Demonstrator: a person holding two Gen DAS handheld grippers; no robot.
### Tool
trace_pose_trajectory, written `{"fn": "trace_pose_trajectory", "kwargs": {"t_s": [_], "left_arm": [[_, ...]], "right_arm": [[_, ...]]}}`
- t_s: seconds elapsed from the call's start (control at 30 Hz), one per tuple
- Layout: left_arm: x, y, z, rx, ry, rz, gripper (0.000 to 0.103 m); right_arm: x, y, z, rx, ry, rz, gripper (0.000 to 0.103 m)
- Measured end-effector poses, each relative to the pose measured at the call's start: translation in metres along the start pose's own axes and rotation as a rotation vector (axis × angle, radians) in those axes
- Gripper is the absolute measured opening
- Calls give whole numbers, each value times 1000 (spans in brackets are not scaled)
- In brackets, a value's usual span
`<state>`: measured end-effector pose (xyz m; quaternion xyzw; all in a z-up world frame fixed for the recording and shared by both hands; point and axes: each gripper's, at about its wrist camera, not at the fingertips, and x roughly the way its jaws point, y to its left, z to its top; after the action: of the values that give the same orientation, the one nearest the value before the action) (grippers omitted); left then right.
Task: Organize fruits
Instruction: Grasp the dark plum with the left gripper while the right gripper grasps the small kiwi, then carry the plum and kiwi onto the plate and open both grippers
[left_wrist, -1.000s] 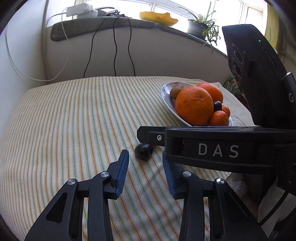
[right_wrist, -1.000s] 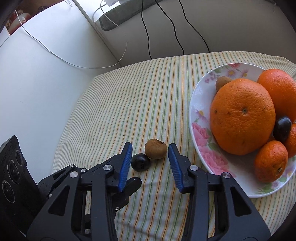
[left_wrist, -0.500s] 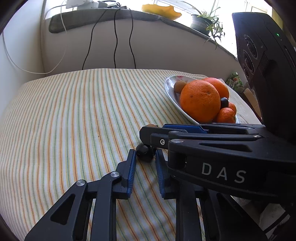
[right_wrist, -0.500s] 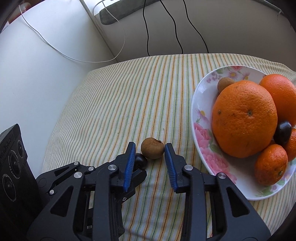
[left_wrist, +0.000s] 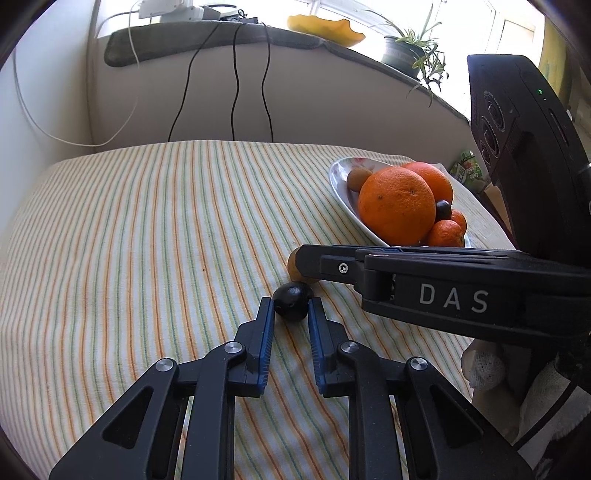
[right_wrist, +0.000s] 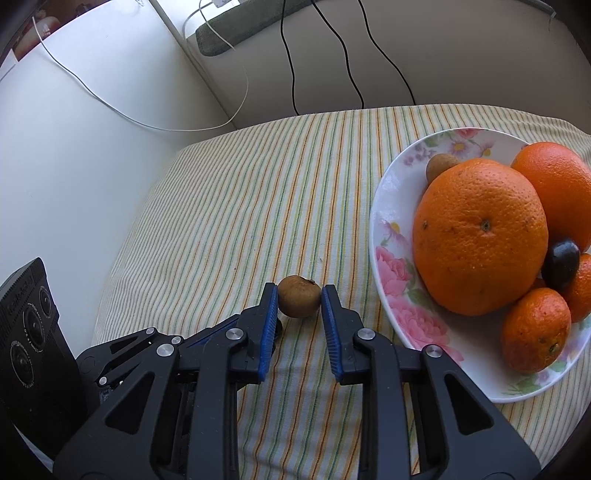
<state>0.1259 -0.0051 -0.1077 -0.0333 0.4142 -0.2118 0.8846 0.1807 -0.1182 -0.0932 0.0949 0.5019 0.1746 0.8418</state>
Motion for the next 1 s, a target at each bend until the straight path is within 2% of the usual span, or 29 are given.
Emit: {"fn": "trace_pose_trajectory", "kwargs": {"t_s": [0.17, 0.57, 1.0], "left_arm": [[-14, 6, -8, -5, -9, 12, 17], [-46, 22, -14, -46, -50, 28, 17], [-42, -13, 7, -13, -77, -21, 17]], "right_arm": [[-6, 0, -7, -15, -10, 4, 25], [-37, 19, -26, -159, -77, -13, 25], [-82, -8, -18, -116, -145, -4, 25]]}}
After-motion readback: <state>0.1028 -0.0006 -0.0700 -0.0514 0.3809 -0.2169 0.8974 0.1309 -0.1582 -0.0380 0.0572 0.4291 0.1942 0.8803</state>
